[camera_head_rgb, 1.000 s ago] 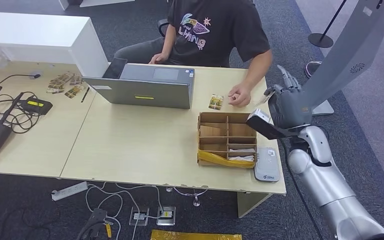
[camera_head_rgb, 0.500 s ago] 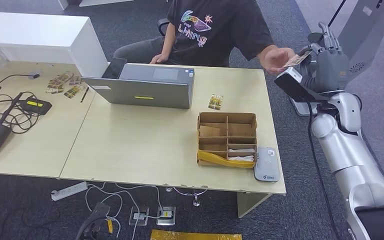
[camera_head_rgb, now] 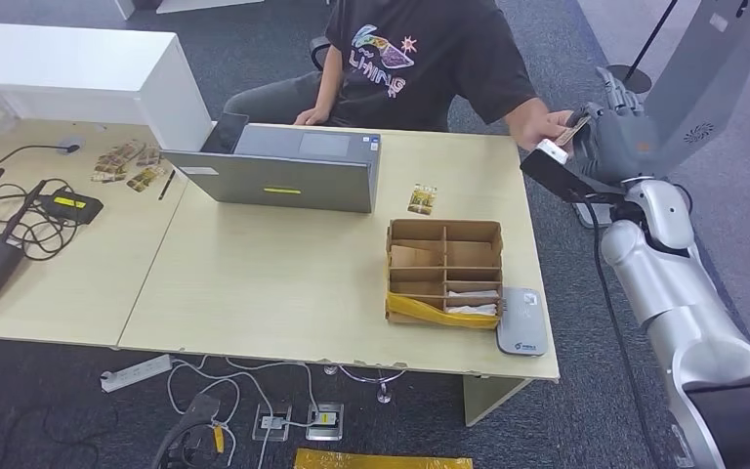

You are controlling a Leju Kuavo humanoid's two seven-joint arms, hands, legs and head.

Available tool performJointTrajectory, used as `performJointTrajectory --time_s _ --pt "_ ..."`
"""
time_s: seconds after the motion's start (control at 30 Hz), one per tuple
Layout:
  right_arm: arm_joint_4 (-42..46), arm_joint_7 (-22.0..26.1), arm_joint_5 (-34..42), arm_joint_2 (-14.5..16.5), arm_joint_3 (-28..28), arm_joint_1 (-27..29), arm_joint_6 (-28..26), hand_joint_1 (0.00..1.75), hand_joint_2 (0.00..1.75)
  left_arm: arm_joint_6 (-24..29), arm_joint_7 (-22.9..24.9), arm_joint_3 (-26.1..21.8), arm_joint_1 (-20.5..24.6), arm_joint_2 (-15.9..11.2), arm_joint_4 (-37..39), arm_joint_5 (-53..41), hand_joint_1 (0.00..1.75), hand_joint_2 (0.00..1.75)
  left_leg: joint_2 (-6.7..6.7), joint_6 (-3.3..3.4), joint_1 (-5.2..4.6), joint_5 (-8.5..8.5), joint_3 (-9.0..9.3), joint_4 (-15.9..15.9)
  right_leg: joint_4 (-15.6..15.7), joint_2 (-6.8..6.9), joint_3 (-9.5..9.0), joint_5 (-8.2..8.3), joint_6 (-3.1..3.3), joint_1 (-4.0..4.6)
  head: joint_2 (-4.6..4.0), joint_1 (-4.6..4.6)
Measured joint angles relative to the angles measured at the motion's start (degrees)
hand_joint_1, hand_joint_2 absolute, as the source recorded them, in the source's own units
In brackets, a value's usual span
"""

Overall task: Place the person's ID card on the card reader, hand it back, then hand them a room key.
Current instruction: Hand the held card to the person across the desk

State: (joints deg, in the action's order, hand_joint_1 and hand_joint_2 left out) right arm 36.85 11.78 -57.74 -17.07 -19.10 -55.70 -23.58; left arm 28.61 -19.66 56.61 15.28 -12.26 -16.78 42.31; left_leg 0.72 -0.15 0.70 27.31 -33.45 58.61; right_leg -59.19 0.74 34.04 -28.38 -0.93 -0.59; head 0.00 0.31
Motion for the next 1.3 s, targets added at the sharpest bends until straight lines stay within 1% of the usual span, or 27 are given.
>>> performJointTrajectory --time_s 0.13,0.17,0.27,0.3,0.43,0.6,0.73,0.9,0.97,1.07,1.3 --pt "-2.98 -0.59 -0.71 0.72 -1.02 -0.47 0.72 1.75 1.75 -0.5 0.65 0.01 0.72 -0.32 -0.01 -0.28 0.0 1.75 0.0 -0.01 0.0 -0.01 0.01 0.0 -0.01 0.0 -0.01 0.0 0.0 0.0 0.0 -0.01" --pt "-3.56 -0.71 -0.77 0.9 -1.21 -0.5 0.77 1.61 1.75 -0.5 0.66 0.01 0.75 -0.38 -0.01 -0.28 0.0 1.75 0.0 -0.01 0.0 -0.01 0.01 0.0 -0.01 -0.01 -0.01 0.0 0.0 0.0 0.0 0.0" --pt "-5.14 -0.97 -0.85 1.4 -1.86 -0.58 0.86 0.3 1.75 -0.5 0.66 0.02 0.74 -0.54 -0.08 -0.2 0.0 1.75 0.0 -0.01 0.01 -0.01 0.0 0.0 -0.01 -0.01 -0.01 0.0 0.0 0.01 0.0 0.0" --pt "-5.6 -1.02 -0.87 1.55 -2.05 -0.58 0.8 0.0 1.75 -0.49 0.65 0.02 0.72 -0.6 -0.11 -0.16 0.0 1.75 0.01 -0.01 0.01 -0.01 0.0 0.0 -0.01 -0.01 -0.01 0.0 0.0 0.01 0.0 -0.01" --pt "-7.16 -0.9 -0.54 2.17 -2.63 -0.59 -0.44 0.0 1.75 -0.44 0.65 0.02 0.67 -0.9 -0.19 -0.21 0.0 1.75 0.01 -0.01 0.01 0.0 -0.01 0.0 -0.01 -0.01 0.0 0.0 0.0 0.01 0.0 0.0" --pt "-8.35 1.13 2.3 2.27 -2.67 -1.44 -5.27 0.0 1.75 -0.2 0.66 0.02 0.45 -1.43 -0.48 -0.9 0.0 1.75 0.0 -0.01 0.0 -0.01 0.0 0.01 0.0 -0.02 0.02 0.0 0.0 0.0 0.0 -0.01" --pt "-8.83 3.61 6.18 1.26 -2.19 -2.86 -10.73 0.0 1.75 0.15 0.64 0.02 0.3 -1.73 -0.62 -1.6 0.0 1.75 0.0 -0.01 0.0 -0.01 0.01 0.02 0.01 -0.01 0.03 0.0 0.0 0.0 0.0 0.0" --pt "-8.77 6.1 7.93 -0.78 0.23 -3.69 -15.01 0.0 1.75 0.32 0.64 0.02 0.08 -2.03 -0.62 -2.0 0.0 1.75 -0.02 0.0 -0.02 0.0 0.04 0.04 0.03 -0.05 0.03 0.0 0.0 -0.02 0.0 0.0" --pt "-8.23 9.31 6.55 -2.12 3.34 -3.72 -15.79 0.0 1.75 0.37 0.64 0.01 -0.06 -2.05 -0.62 -2.05 0.0 1.75 0.02 0.0 -0.03 0.0 0.03 0.05 0.04 0.03 0.04 0.0 -0.01 -0.03 0.0 -0.02" --pt "-7.0 15.32 4.5 -4.96 11.15 -3.83 -16.13 0.0 1.75 0.37 0.64 -0.06 -0.59 -2.14 -0.62 -1.84 0.0 1.75 0.14 0.02 -0.05 0.01 -0.02 0.06 0.07 0.18 0.03 0.0 -0.01 -0.05 0.0 0.0" --pt "-5.38 22.59 4.26 -11.54 30.68 -2.73 -16.28 0.0 1.75 0.93 -0.06 -0.68 -1.84 -2.3 -0.61 -0.36 0.0 1.75 0.12 0.06 -0.06 0.06 -0.02 0.05 0.16 0.15 0.05 0.0 -0.01 -0.07 0.0 -0.02"
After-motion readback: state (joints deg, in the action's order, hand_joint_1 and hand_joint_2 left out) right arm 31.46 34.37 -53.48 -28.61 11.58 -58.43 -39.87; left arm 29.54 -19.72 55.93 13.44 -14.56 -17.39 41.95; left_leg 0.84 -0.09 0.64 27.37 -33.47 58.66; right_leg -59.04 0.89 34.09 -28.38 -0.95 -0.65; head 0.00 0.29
